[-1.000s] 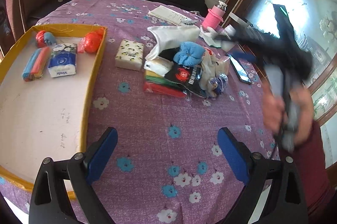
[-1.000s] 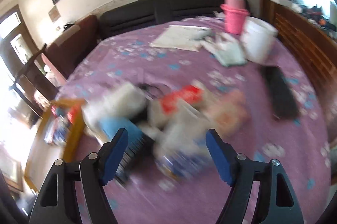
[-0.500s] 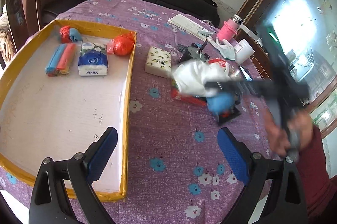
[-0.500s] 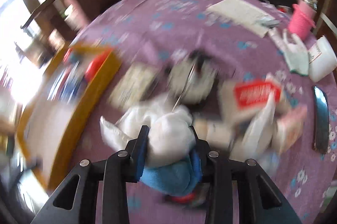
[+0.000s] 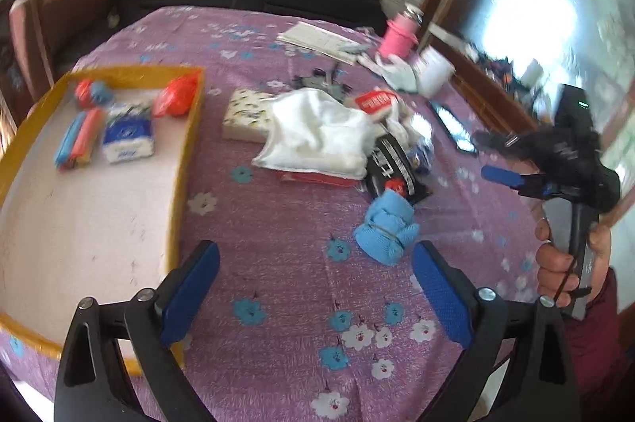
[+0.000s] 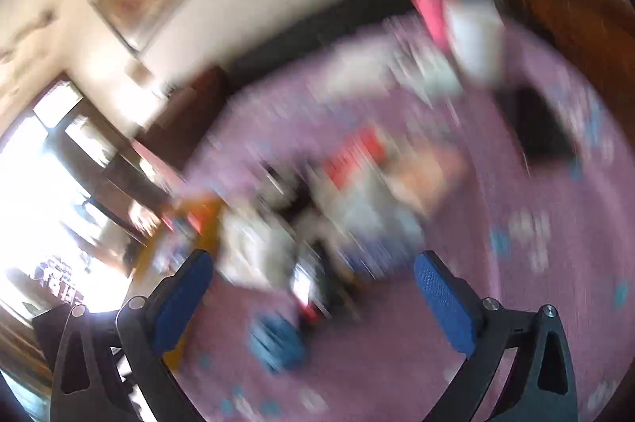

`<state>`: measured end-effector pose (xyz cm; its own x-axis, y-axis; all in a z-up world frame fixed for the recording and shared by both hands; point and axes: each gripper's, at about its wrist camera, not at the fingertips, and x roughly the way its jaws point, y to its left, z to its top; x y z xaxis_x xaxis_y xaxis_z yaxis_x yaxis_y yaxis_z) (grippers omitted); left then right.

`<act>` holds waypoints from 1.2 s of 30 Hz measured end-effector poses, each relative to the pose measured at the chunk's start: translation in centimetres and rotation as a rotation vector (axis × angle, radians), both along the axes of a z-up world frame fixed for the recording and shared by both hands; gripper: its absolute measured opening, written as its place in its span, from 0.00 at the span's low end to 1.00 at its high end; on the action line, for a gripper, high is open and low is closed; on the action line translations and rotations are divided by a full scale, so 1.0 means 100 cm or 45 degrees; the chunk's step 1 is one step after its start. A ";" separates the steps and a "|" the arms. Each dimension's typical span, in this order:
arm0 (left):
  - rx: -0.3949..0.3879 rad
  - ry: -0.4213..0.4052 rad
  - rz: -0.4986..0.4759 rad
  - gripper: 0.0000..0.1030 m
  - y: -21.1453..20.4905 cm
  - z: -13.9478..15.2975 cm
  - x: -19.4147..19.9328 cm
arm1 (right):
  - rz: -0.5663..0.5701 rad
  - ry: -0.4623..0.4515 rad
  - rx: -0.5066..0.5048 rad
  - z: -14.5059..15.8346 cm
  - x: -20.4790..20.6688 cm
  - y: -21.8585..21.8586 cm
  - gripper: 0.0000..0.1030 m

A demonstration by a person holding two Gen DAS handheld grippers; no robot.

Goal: Organize soft objects

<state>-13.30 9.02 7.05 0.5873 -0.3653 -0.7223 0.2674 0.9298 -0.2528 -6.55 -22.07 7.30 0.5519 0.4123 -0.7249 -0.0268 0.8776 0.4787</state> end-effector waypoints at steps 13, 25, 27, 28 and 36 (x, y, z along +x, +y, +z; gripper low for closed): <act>0.265 -0.013 -0.191 0.95 -0.104 -0.028 0.044 | -0.153 0.024 -0.252 -0.011 -0.018 -0.032 0.97; 0.136 0.113 -0.187 0.34 -0.080 -0.038 0.042 | -0.094 -0.002 -0.244 -0.007 -0.009 -0.015 0.97; 0.072 0.104 -0.162 0.35 -0.063 -0.029 0.035 | -0.043 -0.029 -0.266 -0.001 -0.004 0.004 0.97; 0.040 0.096 -0.147 0.35 -0.053 -0.024 0.031 | -0.012 -0.043 -0.276 0.002 -0.001 0.015 0.97; -0.117 0.087 0.041 0.36 0.035 -0.003 0.008 | 0.292 -0.209 -0.508 0.015 0.026 0.134 0.96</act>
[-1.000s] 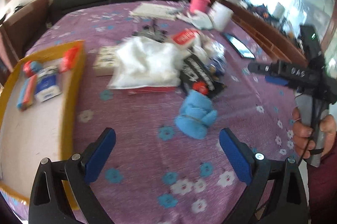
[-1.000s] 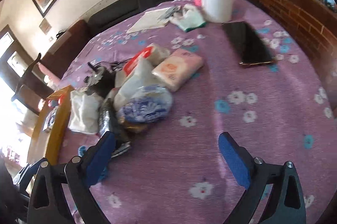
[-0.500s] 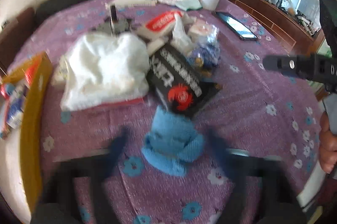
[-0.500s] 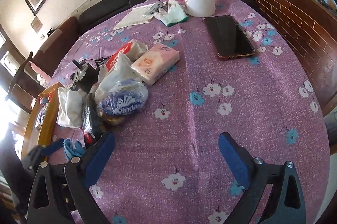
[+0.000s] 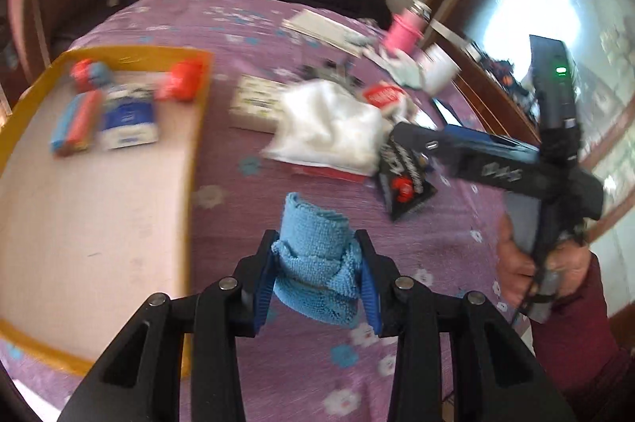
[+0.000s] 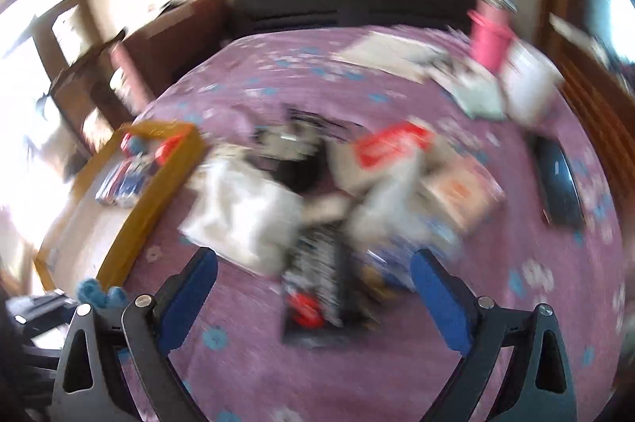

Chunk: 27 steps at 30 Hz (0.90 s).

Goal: Organize soft objects
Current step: 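Carry the blue knitted cloth into the tray and open the left tool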

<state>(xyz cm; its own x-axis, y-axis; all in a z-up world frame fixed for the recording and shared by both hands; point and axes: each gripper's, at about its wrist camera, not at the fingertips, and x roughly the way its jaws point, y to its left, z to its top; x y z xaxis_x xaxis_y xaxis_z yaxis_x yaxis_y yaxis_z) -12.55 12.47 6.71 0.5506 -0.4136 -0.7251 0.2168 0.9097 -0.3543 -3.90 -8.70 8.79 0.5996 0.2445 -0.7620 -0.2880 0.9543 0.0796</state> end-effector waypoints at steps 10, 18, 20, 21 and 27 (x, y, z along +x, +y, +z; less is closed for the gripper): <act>-0.040 -0.005 0.235 0.36 0.089 0.002 -0.022 | 0.130 -0.028 -0.424 -0.034 0.032 0.079 0.15; -0.073 -0.025 0.325 0.36 0.129 0.006 -0.023 | -0.030 -0.050 -0.173 0.008 0.022 0.033 0.05; -0.069 -0.009 0.335 0.36 0.138 0.008 -0.017 | -0.047 -0.064 -0.130 0.023 0.018 0.027 0.05; -0.051 0.014 0.345 0.36 0.144 0.008 -0.010 | -0.046 -0.068 -0.104 0.030 0.016 0.026 0.05; 0.069 0.053 0.390 0.36 0.167 0.010 0.022 | 0.009 -0.095 -0.045 0.047 0.008 0.042 0.08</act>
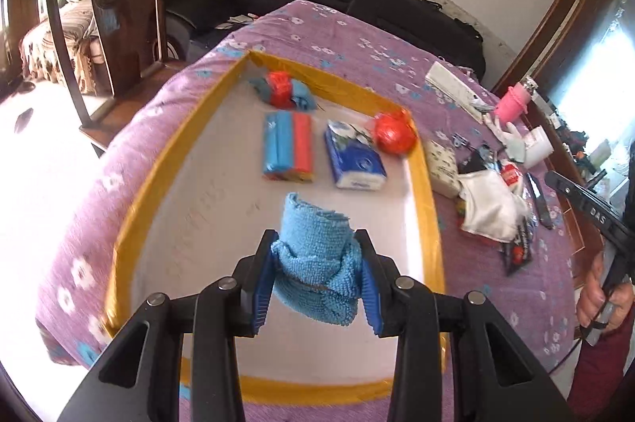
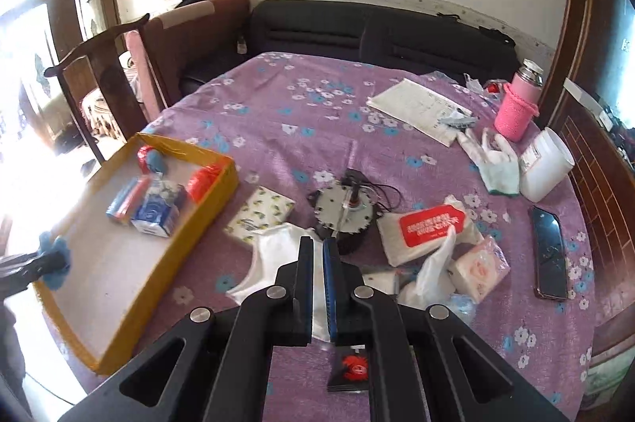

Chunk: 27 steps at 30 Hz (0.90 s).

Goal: Organize soft objects
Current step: 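Carry the blue knitted cloth into the tray and open the left tool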

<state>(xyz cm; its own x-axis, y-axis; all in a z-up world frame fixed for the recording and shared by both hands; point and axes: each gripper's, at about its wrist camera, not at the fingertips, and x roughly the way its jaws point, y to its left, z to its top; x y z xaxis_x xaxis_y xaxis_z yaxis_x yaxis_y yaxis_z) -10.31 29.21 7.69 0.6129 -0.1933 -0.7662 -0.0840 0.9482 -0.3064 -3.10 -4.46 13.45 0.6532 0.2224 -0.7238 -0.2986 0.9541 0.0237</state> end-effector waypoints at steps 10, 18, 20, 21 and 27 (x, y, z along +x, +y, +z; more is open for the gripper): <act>0.032 0.098 -0.006 0.36 0.029 -0.008 0.073 | 0.060 0.096 -0.259 -0.065 0.036 0.030 0.57; 0.142 0.157 0.093 0.47 0.042 -0.028 0.124 | 0.032 0.156 -0.327 -0.083 0.040 0.026 0.09; 0.094 0.150 0.106 0.54 0.046 -0.028 0.122 | 0.011 0.156 -0.256 -0.075 0.038 0.017 0.08; 0.061 0.135 0.108 0.58 0.048 -0.026 0.119 | 0.000 0.152 -0.232 -0.071 0.037 0.015 0.08; 0.015 0.008 0.167 0.72 0.053 -0.011 0.087 | -0.026 0.082 -0.070 -0.028 0.026 0.010 0.08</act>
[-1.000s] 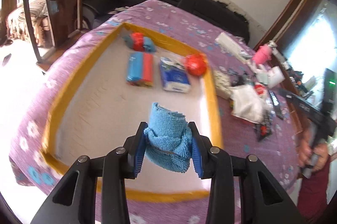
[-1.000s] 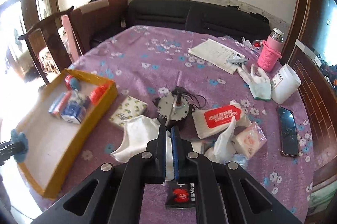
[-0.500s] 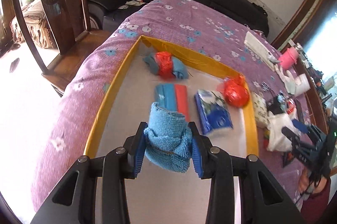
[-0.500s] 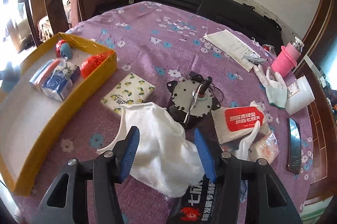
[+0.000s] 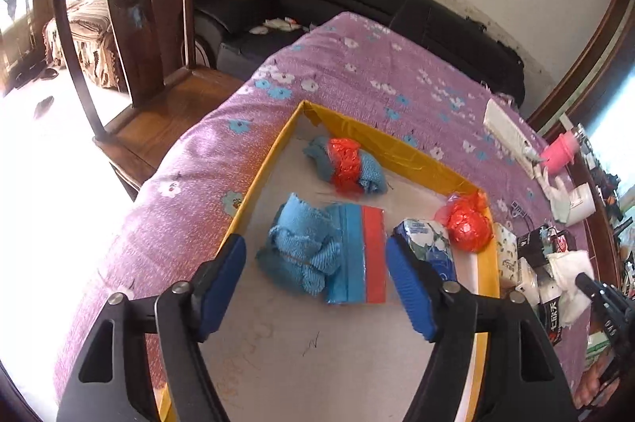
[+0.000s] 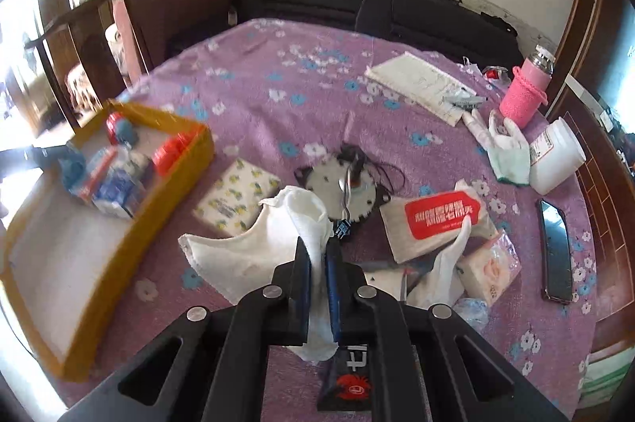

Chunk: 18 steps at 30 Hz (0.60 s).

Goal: Organize soft objects
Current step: 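Carry the blue knitted cloth into the tray and open the left tool, then lower the white cloth into the tray and open the right tool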

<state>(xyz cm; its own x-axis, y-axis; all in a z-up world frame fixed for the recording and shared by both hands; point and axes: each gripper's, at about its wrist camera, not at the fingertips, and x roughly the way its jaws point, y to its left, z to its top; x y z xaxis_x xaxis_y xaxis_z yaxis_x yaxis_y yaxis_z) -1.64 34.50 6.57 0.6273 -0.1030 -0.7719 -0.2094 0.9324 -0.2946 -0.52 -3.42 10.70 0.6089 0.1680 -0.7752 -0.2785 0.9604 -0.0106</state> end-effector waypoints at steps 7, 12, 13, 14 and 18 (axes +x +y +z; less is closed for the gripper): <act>-0.103 -0.003 0.038 0.73 0.003 -0.016 -0.007 | 0.198 0.028 0.217 0.035 -0.017 0.060 0.08; -0.179 -0.037 0.050 0.73 0.005 -0.013 -0.015 | 0.348 0.156 0.181 0.009 -0.019 0.132 0.08; -0.212 -0.051 0.047 0.73 0.007 -0.012 -0.019 | 0.370 0.188 0.171 0.002 -0.018 0.144 0.08; -0.230 -0.062 0.046 0.73 0.008 -0.010 -0.025 | 0.397 0.232 0.158 -0.009 -0.016 0.159 0.08; -0.245 -0.110 0.039 0.74 0.009 0.001 -0.049 | 0.449 0.360 0.068 -0.043 -0.009 0.195 0.08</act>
